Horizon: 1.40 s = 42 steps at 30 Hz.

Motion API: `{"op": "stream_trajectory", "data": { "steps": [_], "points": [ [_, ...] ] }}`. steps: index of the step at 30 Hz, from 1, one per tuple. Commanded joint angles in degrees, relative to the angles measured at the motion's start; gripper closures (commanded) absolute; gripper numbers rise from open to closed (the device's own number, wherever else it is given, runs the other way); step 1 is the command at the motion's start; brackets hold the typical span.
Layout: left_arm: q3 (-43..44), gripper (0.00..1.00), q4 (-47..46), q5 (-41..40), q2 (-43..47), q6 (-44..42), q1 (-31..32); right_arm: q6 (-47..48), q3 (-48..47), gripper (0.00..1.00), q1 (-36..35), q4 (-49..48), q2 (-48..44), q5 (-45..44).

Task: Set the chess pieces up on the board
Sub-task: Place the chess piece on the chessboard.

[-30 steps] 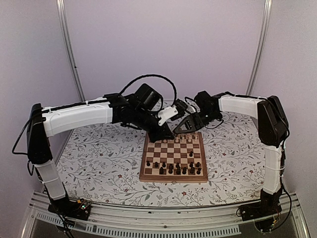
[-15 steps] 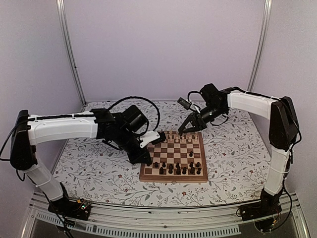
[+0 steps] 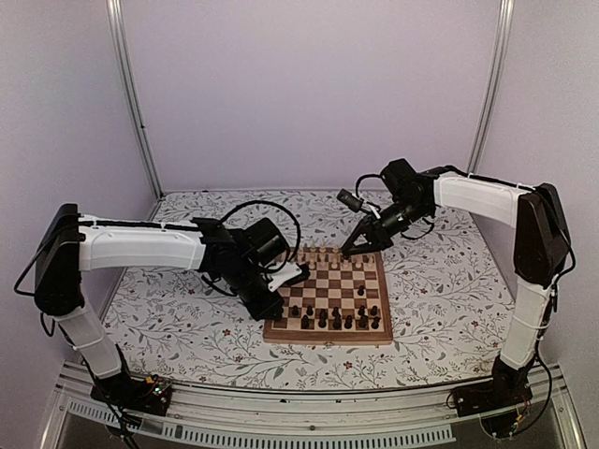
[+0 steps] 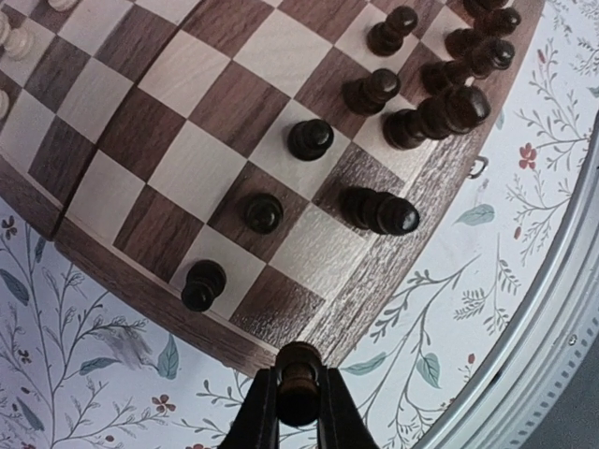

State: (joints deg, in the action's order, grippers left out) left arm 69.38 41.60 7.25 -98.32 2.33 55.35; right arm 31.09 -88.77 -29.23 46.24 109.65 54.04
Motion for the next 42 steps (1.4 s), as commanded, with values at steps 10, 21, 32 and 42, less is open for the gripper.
{"op": "stream_trajectory", "data": {
  "steps": [10,21,32,42],
  "points": [
    [0.6,0.95,-2.4,-0.5,-4.5,0.3,0.6,1.0,1.1,0.94,0.1,-1.5,-2.6,-2.2],
    [0.3,0.92,-4.3,-2.7,-5.1,1.0,0.6,0.9,1.0,0.94,0.1,-1.5,-2.0,-2.4],
    [0.4,0.83,-3.6,-0.8,-6.1,0.1,0.6,1.1,1.2,0.94,0.1,-1.6,-1.8,-3.1],
    [1.3,0.64,-2.3,-1.0,-2.4,0.0,0.6,1.5,1.7,0.94,-0.4,-1.9,-1.6,-5.7]
  ]
}}
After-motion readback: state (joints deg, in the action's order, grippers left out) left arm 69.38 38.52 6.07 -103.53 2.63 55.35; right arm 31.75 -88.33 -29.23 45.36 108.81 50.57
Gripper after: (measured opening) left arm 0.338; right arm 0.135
